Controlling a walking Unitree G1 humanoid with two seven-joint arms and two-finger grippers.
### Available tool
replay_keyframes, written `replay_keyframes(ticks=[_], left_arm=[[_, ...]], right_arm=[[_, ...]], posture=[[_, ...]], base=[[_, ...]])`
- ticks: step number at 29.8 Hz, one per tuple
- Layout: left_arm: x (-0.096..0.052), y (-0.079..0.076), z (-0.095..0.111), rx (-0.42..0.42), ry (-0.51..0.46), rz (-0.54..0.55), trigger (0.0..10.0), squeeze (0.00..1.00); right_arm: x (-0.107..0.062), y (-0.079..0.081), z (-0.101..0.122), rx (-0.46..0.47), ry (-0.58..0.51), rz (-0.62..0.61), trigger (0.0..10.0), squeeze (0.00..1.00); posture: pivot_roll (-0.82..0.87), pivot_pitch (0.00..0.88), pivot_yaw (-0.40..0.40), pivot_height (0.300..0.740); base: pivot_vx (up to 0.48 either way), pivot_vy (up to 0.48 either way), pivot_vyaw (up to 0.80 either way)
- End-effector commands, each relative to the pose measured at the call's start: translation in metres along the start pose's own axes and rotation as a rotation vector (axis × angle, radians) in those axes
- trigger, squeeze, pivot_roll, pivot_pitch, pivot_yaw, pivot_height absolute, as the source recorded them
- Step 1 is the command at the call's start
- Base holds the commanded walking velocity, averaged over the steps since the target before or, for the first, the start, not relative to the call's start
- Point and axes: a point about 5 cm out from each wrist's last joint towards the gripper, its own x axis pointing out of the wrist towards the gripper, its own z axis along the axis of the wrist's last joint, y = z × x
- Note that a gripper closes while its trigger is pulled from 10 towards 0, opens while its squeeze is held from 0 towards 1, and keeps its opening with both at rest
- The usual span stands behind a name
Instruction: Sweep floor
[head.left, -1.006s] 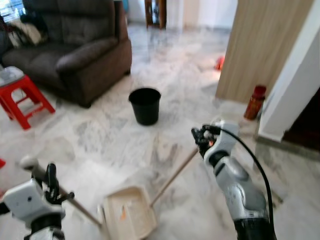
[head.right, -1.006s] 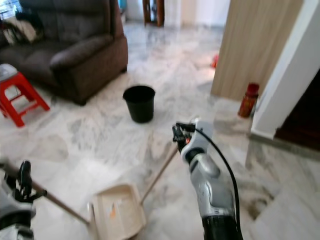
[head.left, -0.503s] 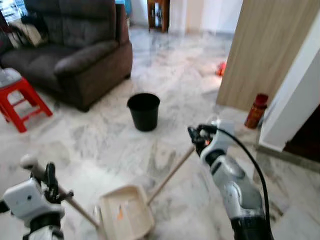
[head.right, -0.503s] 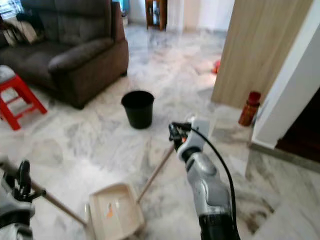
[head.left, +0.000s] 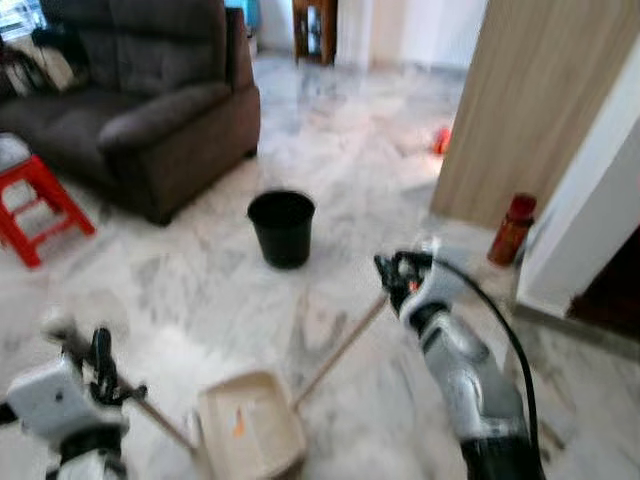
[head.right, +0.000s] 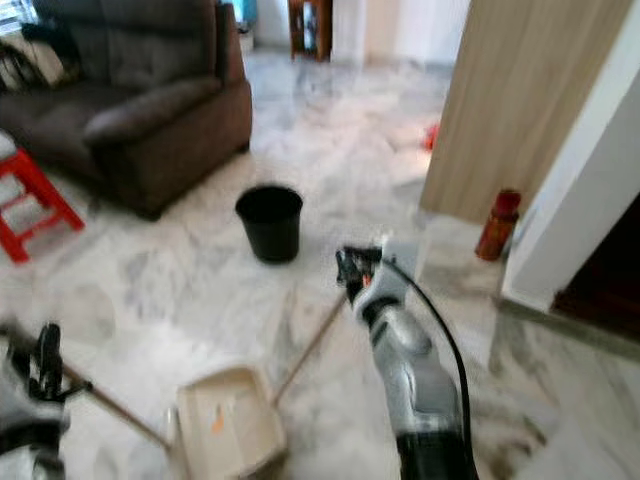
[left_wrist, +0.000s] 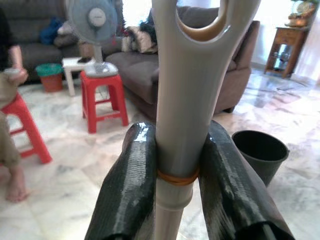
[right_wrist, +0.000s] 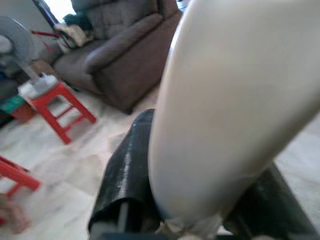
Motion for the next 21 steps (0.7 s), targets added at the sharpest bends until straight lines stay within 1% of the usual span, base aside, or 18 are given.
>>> replay_keyframes(ticks=[1,17,21], left_arm=[[0.0003,-0.0067,0.0054,-0.043,-0.019,-0.02,10.0,0.0],[-0.0004,-0.0068,0.0048,-0.044,-0.015,-0.017,10.0,0.0],[-0.0006,-0.0066,0.0051,-0.043,-0.014,-0.019,10.0,0.0]], right_arm=[[0.0002,0.0039,0.0093,0.055,-0.045,0.035,10.0,0.0],[0.001,0.0038,0.0087,0.056,-0.032,0.034,10.0,0.0],[0.001,0.0059,0.0079,0.06,-0.03,0.042,10.0,0.0]], posture=[[-0.02,0.052,0.067,0.74],[-0.02,0.06,0.065,0.74],[-0.02,0.063,0.067,0.74]], base=[[0.266,0.0,0.0],[0.264,0.0,0.0],[0.266,0.0,-0.67]])
